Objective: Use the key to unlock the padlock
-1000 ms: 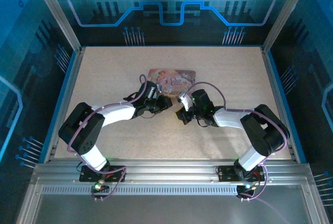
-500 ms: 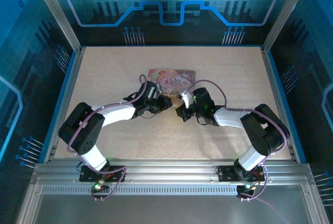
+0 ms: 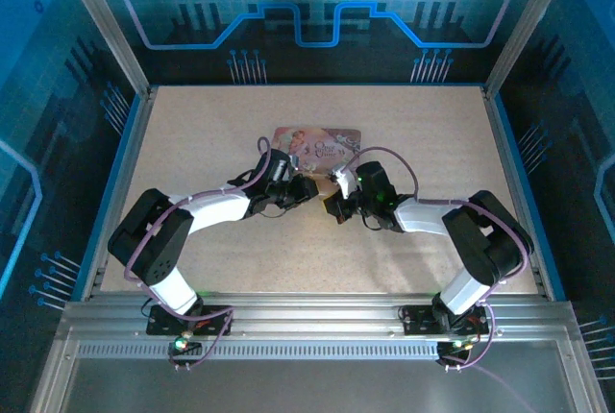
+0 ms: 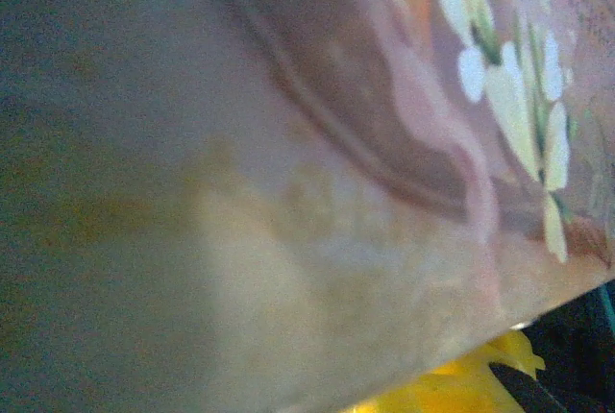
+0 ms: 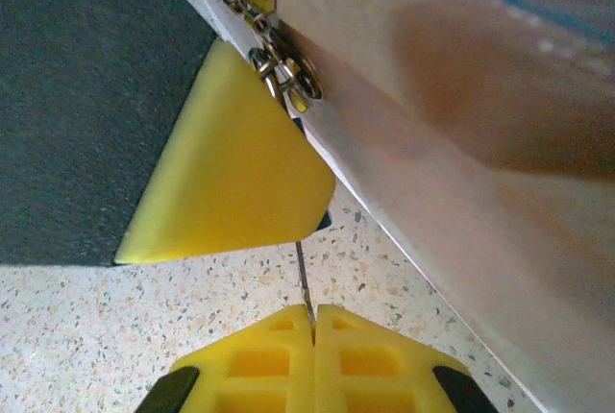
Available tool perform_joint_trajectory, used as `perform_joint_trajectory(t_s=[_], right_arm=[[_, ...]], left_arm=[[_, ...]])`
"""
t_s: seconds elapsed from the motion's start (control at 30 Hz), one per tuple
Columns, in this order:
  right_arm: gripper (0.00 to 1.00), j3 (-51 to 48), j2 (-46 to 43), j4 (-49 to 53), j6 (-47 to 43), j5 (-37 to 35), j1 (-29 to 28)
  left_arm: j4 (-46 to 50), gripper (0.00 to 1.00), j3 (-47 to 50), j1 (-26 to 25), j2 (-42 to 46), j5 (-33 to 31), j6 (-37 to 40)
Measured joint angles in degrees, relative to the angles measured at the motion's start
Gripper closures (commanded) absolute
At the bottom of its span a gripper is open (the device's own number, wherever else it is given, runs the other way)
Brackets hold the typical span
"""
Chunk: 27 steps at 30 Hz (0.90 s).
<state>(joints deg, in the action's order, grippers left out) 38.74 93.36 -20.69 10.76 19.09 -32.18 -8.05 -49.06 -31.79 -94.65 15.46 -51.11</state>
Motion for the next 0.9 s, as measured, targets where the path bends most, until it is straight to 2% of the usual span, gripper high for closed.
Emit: perform_joint_trajectory(t_s=[0.9], right_arm=[[1.0,-1.57,-0.57,-2.97,1.31,0.0,0.39]], left_arm=[[-0.5,0.9,0.0,0.0,0.0,-0.02,-0.04]])
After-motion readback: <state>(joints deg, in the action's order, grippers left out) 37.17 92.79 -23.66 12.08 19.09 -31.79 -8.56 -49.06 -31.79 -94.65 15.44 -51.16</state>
